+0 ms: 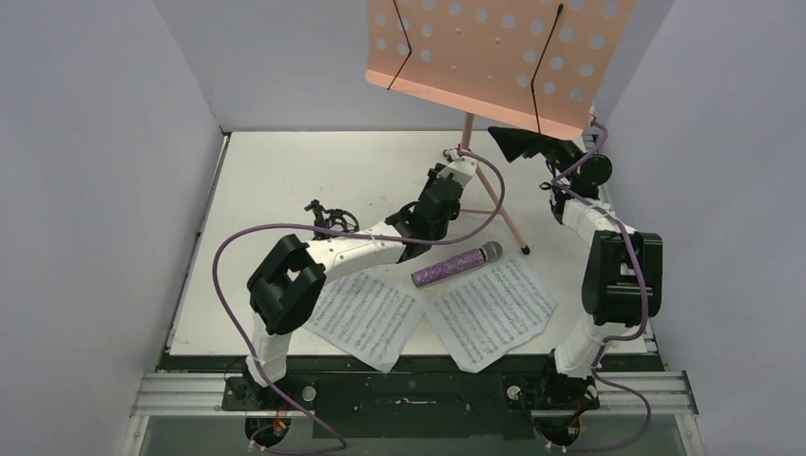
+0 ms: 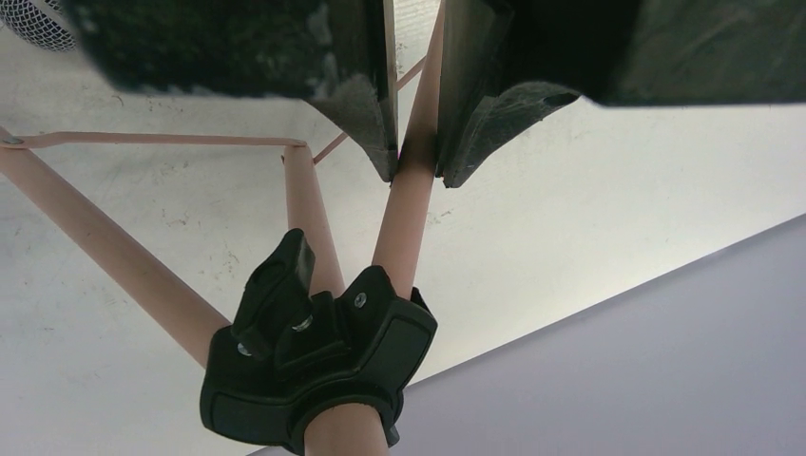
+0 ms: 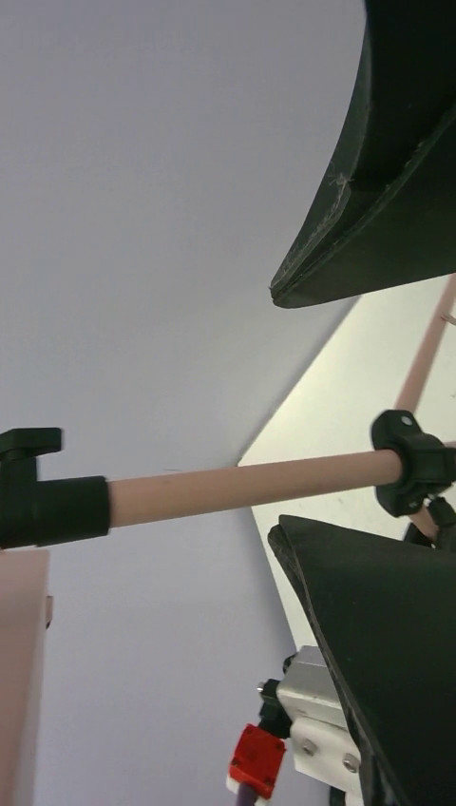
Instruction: Set up the instrument practice props
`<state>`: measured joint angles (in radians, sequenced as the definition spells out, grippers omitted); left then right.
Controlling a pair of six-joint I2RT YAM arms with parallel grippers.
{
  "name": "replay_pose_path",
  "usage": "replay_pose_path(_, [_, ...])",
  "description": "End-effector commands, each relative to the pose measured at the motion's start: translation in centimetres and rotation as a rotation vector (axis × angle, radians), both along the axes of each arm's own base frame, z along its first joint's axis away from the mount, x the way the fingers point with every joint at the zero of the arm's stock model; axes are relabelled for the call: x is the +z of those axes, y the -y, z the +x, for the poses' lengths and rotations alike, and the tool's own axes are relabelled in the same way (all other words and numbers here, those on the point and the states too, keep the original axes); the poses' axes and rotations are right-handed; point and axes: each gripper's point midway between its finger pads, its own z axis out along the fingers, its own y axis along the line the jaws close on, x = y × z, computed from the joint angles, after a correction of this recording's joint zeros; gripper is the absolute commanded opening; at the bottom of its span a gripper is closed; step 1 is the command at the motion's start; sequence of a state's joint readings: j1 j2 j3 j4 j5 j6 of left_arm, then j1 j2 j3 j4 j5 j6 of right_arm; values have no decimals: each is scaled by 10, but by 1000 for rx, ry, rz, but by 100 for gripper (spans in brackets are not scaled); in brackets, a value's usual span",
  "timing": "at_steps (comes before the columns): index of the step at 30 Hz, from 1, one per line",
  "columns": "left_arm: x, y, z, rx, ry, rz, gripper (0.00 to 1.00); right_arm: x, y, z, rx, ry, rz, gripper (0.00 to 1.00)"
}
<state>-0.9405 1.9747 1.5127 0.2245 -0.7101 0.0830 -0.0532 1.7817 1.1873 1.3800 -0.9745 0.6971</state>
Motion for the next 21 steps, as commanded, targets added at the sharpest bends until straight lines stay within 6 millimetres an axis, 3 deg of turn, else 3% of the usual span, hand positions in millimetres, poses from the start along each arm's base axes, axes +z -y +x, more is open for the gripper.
replay_pose_path(1, [28,7,-8,-51,49,-112,0,4,7,-21,-55,2,6,83])
replay_pose_path(6, [27,5,-12,-57,48,-120,2,-21,10,-37,-93,-108,10,85])
replay_pose_path(15, [29,0,-18,-73,58,-132,44,-62,2,-73,-129,-287,-117,88])
replay_pose_path(21, [31,-5,-21,-71,68,-144,69,-89,12,-97,-253,-395,-281,93])
